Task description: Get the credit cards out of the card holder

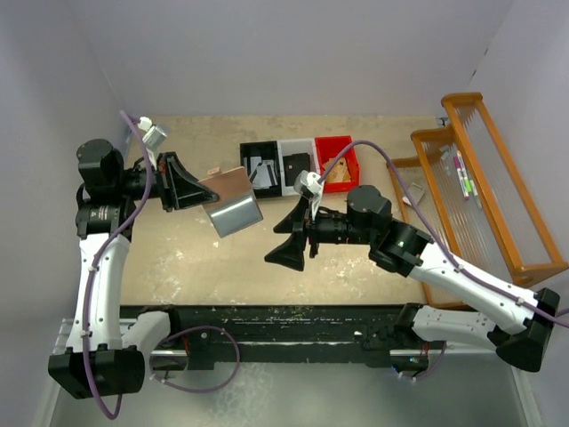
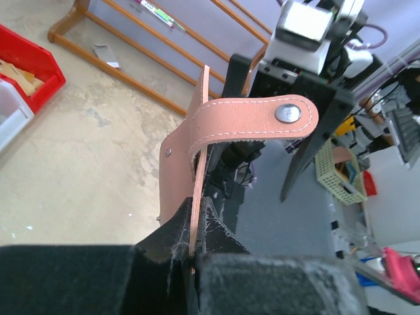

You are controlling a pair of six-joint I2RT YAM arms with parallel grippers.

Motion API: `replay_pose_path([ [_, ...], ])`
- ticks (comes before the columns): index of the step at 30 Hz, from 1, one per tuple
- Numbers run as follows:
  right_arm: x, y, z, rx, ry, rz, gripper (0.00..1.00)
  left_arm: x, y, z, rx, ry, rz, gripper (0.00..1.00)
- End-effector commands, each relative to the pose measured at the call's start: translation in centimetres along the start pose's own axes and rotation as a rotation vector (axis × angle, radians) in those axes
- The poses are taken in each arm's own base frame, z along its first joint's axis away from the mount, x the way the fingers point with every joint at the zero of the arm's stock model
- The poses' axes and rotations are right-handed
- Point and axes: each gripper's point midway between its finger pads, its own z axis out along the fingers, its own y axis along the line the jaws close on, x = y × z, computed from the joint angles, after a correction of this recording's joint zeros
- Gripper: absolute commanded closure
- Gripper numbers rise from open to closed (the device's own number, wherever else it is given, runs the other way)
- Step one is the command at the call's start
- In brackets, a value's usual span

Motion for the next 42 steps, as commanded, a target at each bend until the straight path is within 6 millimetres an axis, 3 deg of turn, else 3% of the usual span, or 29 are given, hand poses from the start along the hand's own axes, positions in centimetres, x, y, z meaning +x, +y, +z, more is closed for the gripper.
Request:
replay_pose_path([
  [1, -1.1, -0.1, 0.6, -0.034, -0.049, -0.036, 0.15, -2.1, -2.6, -0.1, 0.043, 0.005, -0.01, 1.0],
  [6, -1.0, -2.9, 1.2, 0.013, -0.042, -0.019, 0.13, -2.1, -3.5, -0.2, 0.061, 0.015, -0.014, 1.0],
  [9, -1.6, -3.4, 1.4, -0.018, -0.051, -0.016, 0.12, -2.0, -3.7, -0.2, 0.062, 0.016, -0.01, 1.0],
  [16, -2.3, -1.6, 3.4, -0.217, -0.028, -0.058, 0.12, -1.4, -3.8, -0.3, 0.083, 0.033, -0.029, 1.0],
  [25, -0.2, -2.5, 4.6, -0.247, -0.012, -0.041, 0.21, -1.9, -4.6, -0.4, 0.094, 0.042, -0.048, 1.0],
  [36, -3.4, -3.1, 4.2, -0.184, -0.23, -0.096, 0.21, -1.6, -5.2, -0.4, 0.096, 0.046, -0.072, 1.0],
  [42, -3.2, -2.6, 4.8, -0.253, -0.209, -0.092, 0.23, -1.6, -5.2, -0.4, 0.096, 0.046, -0.077, 1.0],
])
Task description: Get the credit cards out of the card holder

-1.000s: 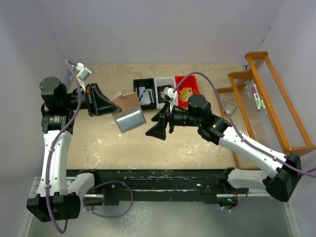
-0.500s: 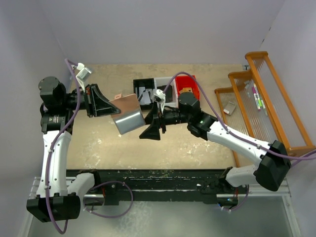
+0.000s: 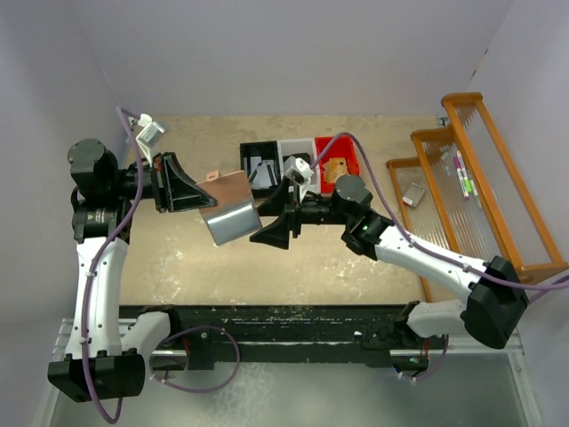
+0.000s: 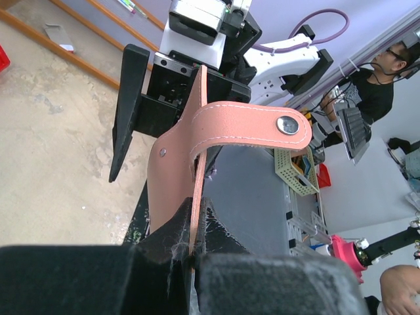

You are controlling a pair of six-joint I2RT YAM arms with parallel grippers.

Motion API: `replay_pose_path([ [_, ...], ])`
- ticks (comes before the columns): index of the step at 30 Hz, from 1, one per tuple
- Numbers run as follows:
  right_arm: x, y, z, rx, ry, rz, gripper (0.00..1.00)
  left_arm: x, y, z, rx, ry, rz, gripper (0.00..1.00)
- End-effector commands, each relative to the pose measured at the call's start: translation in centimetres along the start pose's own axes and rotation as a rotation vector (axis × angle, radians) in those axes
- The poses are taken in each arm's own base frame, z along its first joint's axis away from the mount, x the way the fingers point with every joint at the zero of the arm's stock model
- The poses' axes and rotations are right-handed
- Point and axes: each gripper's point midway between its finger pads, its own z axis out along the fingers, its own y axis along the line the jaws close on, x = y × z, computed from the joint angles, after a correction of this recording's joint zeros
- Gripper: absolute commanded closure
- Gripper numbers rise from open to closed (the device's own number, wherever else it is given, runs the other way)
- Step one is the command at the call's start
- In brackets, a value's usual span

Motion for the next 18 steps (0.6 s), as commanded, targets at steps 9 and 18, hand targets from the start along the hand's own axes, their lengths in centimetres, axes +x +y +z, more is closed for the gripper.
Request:
replay_pose_path([
  [9, -2.0, 0.8, 0.8, -0.086, -0.071, -0.058, 0.43, -0.4, -2.1, 0.0, 0.024, 0.021, 0.063, 1.0],
  [18, -4.7, 0.8, 1.2, -0.06, -0.147, -0.066, 0.46, -0.2, -1.8, 0.0, 0.023, 0.019, 0.051, 1.0],
])
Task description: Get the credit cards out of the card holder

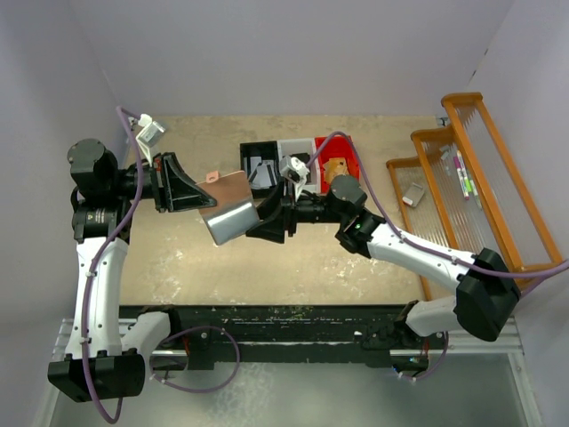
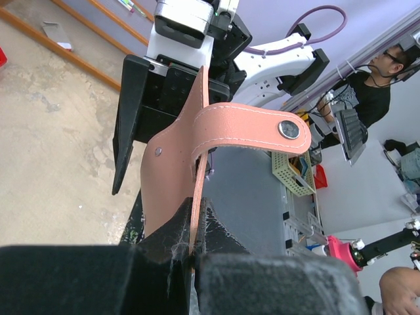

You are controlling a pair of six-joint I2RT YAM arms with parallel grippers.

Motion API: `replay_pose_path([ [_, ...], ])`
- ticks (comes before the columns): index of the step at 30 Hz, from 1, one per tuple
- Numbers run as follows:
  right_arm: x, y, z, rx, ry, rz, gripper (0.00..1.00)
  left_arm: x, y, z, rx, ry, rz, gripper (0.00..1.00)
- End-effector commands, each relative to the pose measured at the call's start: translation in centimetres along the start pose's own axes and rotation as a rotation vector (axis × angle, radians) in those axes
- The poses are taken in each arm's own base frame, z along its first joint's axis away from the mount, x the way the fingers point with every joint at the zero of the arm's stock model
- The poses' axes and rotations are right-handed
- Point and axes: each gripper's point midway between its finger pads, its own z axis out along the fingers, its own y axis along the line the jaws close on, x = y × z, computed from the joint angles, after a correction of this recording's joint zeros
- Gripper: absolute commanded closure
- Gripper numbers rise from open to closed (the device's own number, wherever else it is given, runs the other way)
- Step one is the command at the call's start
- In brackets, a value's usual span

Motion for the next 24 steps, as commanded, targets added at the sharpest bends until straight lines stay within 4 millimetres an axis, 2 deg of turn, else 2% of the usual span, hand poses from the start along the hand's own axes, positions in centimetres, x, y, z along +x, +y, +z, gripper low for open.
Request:
replay_pose_path([
  [1, -5.1, 1.3, 0.4, -0.024, -0.132, -0.085, 0.47, -0.3, -1.7, 0.0, 0.019, 0.017, 0.063, 1.0],
  [6, -6.5, 0.4, 0.6, 0.021, -0.196, -0.095, 0.49, -0.3, -2.0, 0.0, 0.02, 0.017, 0.064, 1.0],
  [7, -7.6, 0.7, 0.8, 0.016, -0.215, -0.109, 0.5, -0.3, -2.0, 0.0, 0.02, 0.017, 0.063, 1.0],
  [10, -9.0, 1.0, 1.1, 0.01, -0.249, -0.114, 0.51, -0.3, -2.1, 0.0, 0.021, 0.018, 0.058, 1.0],
  [15, -10.9, 2.3, 0.8, -0.021, -0.297, -0.122, 0.43, -0.1, -2.0, 0.0, 0.025, 0.022, 0.056, 1.0],
  [20, -11.4, 3.9, 0.9, -0.078, -0.298, -0.119, 0.38, -0.1, -1.9, 0.0, 0.02, 0.017, 0.053, 1.0],
  [24, -11.3, 4.4, 1.4, -0.107, -0.29, -0.103, 0.42, -0.1, -1.7, 0.0, 0.017, 0.014, 0.05, 1.0],
])
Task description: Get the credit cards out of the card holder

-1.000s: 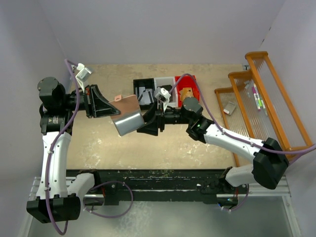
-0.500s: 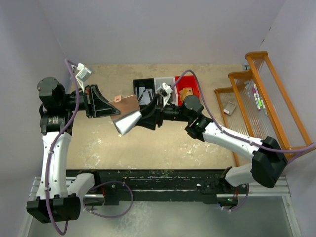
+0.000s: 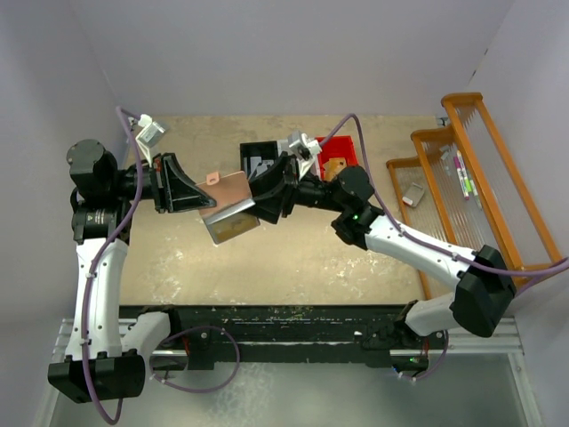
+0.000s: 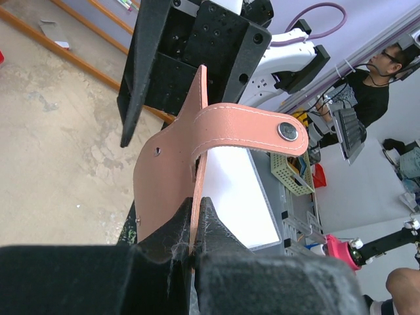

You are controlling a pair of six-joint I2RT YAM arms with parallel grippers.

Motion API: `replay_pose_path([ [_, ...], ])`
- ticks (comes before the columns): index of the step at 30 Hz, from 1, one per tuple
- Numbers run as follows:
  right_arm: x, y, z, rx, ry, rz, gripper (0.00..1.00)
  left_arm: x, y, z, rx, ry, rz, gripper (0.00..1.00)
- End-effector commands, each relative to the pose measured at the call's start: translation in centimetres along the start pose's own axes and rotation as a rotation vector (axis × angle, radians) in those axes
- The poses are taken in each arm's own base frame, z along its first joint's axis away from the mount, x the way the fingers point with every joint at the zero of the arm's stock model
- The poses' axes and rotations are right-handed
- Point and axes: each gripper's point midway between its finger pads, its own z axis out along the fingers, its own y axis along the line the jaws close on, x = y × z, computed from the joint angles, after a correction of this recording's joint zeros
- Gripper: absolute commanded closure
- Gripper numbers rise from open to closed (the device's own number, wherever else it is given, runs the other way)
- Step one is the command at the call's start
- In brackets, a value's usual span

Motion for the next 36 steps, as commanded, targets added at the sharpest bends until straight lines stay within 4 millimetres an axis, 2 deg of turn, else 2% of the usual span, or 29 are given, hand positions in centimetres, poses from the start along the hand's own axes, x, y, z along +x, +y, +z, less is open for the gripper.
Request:
replay_pose_path([
  [1, -3.7, 3.4, 1.0, -0.113, -0.077, -0.041, 0.45, -0.1, -1.4, 0.0, 0.015, 0.013, 0.053, 1.0],
  [6, -3.9, 4.1, 1.9, -0.179, -0.077, 0.047, 0.66, 0.2, -1.1, 0.0, 0.018, 0.016, 0.048, 1.0],
  [7, -4.0, 4.5, 1.9, -0.2, -0.079, 0.058, 0.74, 0.3, -1.0, 0.0, 0.02, 0.018, 0.051, 1.0],
  [8, -4.2, 4.7, 2.0, -0.209, -0.077, 0.074, 0.86, 0.4, -0.9, 0.0, 0.02, 0.017, 0.057, 1.0],
  [9, -4.3, 4.7, 2.1, -0.209, -0.074, 0.088, 0.94, 0.4, -0.8, 0.0, 0.019, 0.016, 0.07, 1.0],
  [10, -4.5, 4.8, 2.1, -0.206, -0.071, 0.096, 0.99, 0.3, -0.6, 0.0, 0.016, 0.013, 0.082, 0.95],
  [11, -4.5, 4.8, 2.0, -0.198, -0.068, 0.108, 1.0, 0.2, -0.5, 0.0, 0.016, 0.013, 0.096, 0.88],
  [13, -4.3, 4.8, 1.7, -0.172, -0.055, 0.139, 1.0, -0.1, -0.4, 0.0, 0.018, 0.013, 0.132, 0.68],
  [15, -3.8, 4.4, 1.3, -0.125, -0.034, 0.159, 1.0, -0.5, 0.0, 0.1, -0.001, 0.002, 0.17, 0.57],
  [17, -3.6, 3.5, 1.0, -0.048, -0.013, 0.178, 1.0, -0.9, 0.5, 0.1, -0.05, -0.015, 0.219, 0.53],
  [22, -3.8, 4.1, 0.1, -0.019, 0.005, 0.203, 1.0, -1.4, 0.9, -0.1, -0.131, -0.027, 0.325, 0.41],
  [27, -4.3, 3.2, 0.0, 0.047, -0.032, 0.242, 1.0, 0.2, -0.5, 0.0, -0.03, -0.002, 0.344, 0.23],
  [36, -4.5, 2.7, 0.9, 0.045, -0.05, 0.331, 1.0, 3.1, -2.4, 0.0, 0.076, 0.017, 0.464, 0.14],
])
